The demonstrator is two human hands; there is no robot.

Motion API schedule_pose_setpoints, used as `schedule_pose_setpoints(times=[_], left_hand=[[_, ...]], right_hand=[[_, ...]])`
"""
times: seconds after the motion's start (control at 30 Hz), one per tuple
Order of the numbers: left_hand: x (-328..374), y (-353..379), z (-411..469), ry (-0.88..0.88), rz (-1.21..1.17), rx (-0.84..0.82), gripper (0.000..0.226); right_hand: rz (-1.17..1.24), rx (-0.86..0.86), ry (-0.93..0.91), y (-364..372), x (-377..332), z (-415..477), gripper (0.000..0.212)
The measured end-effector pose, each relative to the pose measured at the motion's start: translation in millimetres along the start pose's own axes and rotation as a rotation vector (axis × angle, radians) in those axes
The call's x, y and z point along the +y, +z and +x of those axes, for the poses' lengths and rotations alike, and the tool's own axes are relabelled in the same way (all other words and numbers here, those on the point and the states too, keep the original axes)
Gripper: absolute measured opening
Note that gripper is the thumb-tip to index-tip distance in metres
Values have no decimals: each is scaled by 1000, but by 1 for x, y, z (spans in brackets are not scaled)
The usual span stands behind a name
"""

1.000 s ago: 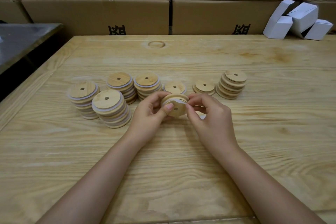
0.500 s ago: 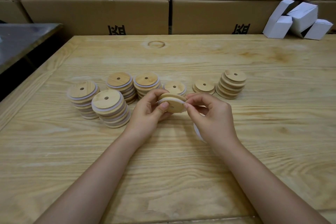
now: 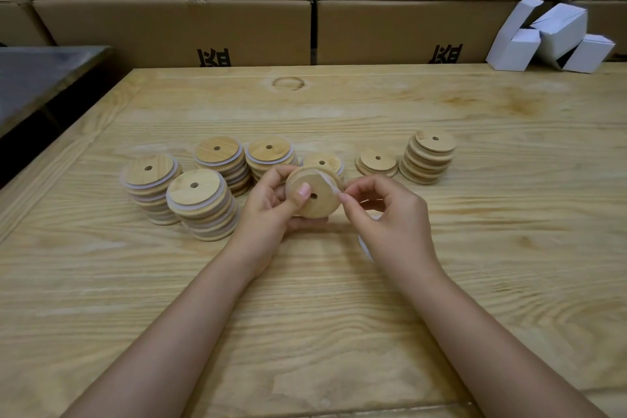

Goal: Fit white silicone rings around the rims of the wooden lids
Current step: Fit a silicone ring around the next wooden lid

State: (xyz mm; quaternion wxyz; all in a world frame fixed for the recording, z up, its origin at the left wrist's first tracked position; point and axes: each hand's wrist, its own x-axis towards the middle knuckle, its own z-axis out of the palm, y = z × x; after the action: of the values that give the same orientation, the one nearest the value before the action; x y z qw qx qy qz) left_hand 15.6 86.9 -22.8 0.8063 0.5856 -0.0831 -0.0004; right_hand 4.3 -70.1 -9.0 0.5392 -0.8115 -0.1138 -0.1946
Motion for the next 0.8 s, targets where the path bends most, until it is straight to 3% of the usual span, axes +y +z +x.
schedule_pose_setpoints(times=[0.33,0.8], left_hand=[[-5,-1,2,40,-19,-66,21],[-5,-6,3,-28,-38,-73,24]], right_hand=[[-109,59,-217,4,0,-4,4],[81,-49,2,-1,-2,1,11]])
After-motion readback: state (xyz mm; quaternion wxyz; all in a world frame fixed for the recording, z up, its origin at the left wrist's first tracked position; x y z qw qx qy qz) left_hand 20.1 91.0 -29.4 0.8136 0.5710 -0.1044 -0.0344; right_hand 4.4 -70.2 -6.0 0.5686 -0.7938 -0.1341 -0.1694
